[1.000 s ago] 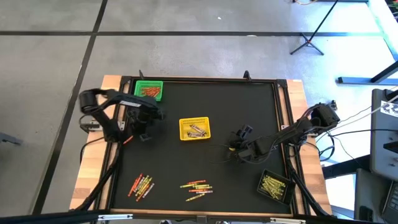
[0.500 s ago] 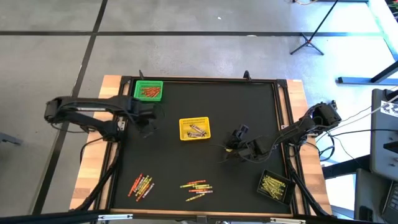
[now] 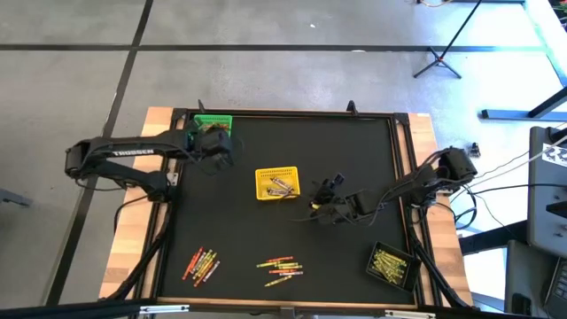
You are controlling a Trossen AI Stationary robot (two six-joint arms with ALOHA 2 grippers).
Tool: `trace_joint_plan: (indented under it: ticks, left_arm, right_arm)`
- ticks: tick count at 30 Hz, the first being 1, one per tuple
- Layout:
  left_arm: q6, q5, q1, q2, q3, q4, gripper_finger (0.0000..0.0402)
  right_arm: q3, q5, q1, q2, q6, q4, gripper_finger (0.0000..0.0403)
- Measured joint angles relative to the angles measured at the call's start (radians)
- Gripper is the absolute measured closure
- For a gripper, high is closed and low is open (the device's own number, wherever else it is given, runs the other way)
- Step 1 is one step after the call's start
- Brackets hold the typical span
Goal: Sort crayons
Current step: Put the orange crayon into the green bin
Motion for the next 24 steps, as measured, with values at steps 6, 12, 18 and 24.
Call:
trace_joint_plan:
  ticks: [6, 12, 18, 24]
  left_arm:
    - [0.188, -0.059, 0.136, 0.094, 0.000, 0.144, 0.0384]
    - [0.281, -0.062, 0.262, 0.184, 0.000, 0.245, 0.0384]
    - [0.304, -0.062, 0.337, 0.254, 0.000, 0.249, 0.0381]
    - [0.303, -0.076, 0.386, 0.278, 0.000, 0.239, 0.0344]
  right_arm:
    - [-0.001, -0.072, 0.001, 0.078, -0.014, 0.109, 0.0210]
    - [0.000, -0.133, 0.001, 0.081, -0.095, 0.220, 0.0210]
    - [0.000, -0.129, 0.000, 0.082, -0.172, 0.251, 0.0210]
    - [0.000, -0.157, -0.036, 0.082, -0.188, 0.301, 0.0210]
